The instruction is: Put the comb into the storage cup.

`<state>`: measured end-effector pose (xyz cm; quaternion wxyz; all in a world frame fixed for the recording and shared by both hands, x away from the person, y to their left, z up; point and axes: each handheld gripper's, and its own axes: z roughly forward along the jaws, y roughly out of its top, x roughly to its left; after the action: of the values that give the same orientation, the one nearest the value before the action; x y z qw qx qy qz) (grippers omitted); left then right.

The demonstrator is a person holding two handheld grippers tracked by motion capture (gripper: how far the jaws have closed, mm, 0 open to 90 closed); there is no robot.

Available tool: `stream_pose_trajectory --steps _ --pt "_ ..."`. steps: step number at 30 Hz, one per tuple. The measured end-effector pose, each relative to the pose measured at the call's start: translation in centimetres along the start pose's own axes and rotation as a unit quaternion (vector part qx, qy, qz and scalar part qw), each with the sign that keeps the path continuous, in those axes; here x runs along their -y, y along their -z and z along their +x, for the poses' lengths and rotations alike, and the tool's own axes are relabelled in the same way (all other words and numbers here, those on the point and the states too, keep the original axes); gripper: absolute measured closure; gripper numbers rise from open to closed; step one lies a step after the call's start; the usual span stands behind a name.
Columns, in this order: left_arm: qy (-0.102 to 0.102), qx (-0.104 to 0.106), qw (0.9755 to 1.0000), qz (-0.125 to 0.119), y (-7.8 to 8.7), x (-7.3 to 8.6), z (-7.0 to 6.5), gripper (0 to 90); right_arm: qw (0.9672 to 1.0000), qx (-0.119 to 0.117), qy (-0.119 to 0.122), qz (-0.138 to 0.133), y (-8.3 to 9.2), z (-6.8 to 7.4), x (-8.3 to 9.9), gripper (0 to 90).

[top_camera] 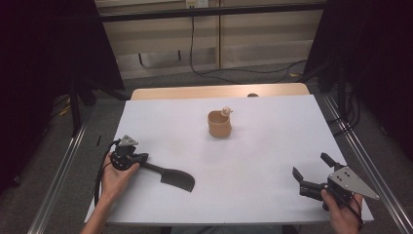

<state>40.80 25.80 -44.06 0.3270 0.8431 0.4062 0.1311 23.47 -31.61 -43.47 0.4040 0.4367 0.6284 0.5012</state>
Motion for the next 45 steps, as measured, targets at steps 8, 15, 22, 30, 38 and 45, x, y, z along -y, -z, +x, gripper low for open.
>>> stream_pose_trajectory --steps 8,15,22,30,38,45 --pt "-0.010 -0.008 0.9994 -0.031 1.3 0.1 -0.4 90.0 1.0000 0.000 0.000 0.000 0.0 0.0 0.0 0.0" --pt "-0.014 -0.016 0.9996 -0.019 0.9 0.7 -0.5 90.0 1.0000 0.000 -0.002 0.000 0.0 0.0 0.0 0.0" --pt "-0.012 -0.018 0.9995 -0.024 1.1 1.3 -0.5 90.0 1.0000 -0.001 0.000 0.000 0.0 0.0 0.0 0.0" --pt "-0.011 -0.015 0.9994 -0.031 1.4 1.8 -0.9 90.0 1.0000 0.000 0.000 -0.001 0.0 0.0 0.0 0.0" --pt "-0.022 -0.010 0.9995 -0.020 1.2 1.9 -1.0 90.0 1.0000 -0.001 0.000 0.000 0.1 0.0 0.0 0.0" --pt "-0.025 -0.006 0.9996 -0.013 1.3 2.0 -1.2 90.0 1.0000 -0.001 -0.001 -0.001 0.0 0.0 0.0 0.0"
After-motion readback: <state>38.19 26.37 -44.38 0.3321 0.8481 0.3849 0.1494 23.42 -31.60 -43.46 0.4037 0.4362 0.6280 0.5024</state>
